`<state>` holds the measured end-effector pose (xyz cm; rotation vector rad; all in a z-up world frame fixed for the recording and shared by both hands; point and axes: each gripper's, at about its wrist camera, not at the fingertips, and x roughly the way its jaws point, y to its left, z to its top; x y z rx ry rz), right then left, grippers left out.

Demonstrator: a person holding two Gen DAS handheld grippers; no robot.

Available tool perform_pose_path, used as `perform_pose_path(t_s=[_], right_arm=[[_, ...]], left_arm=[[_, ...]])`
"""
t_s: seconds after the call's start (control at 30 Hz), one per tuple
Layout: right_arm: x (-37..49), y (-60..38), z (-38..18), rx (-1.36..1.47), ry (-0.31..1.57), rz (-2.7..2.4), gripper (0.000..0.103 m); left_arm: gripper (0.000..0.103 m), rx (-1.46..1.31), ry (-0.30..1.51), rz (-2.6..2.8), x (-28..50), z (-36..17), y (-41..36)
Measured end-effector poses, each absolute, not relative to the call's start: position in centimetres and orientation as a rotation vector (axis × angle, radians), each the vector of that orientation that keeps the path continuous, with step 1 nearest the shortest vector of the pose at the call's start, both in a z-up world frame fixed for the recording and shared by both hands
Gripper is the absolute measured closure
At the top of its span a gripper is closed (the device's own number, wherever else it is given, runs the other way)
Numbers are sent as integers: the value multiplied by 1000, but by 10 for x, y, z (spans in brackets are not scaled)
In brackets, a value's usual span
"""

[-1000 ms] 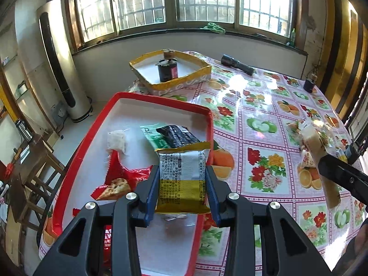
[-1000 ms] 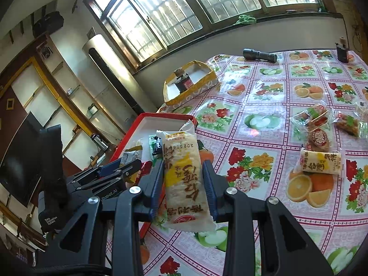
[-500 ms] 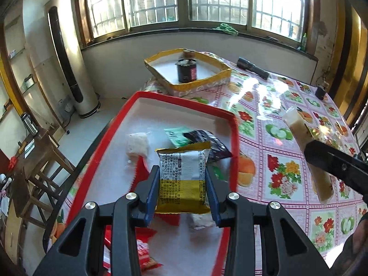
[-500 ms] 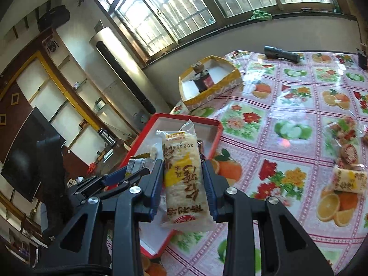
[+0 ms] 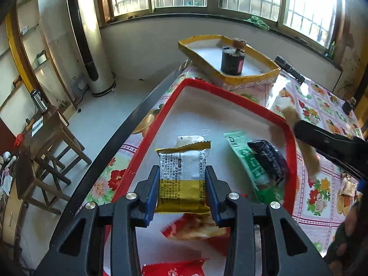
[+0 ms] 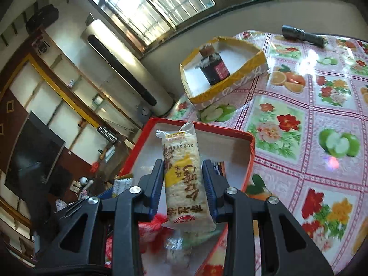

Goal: Organize snacks
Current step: 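Carry the yellow cake and rice-cracker bar over the red-rimmed tray with both grippers, then open both grippers to drop the yellow cake and rice-cracker bar into the tray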

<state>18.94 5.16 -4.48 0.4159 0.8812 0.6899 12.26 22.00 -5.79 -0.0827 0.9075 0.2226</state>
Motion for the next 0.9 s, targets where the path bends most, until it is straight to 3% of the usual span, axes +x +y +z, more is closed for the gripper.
perform_pose_path(t_s=[0.5,0.57,0.7,0.9], right_arm=[[214,77,-74,345,957,690,67],[213,75,-73,355,953,694,60],[207,67,-65,371,919,696,49],[190,39,-52,412,867,694,46]], left_arm=[[63,-29,930,227,132,-62,207],[59,-34,928,226,131,-60,208],[37,-42,901,241,125,-54,210],[35,-45,880,230,120,-46,202]])
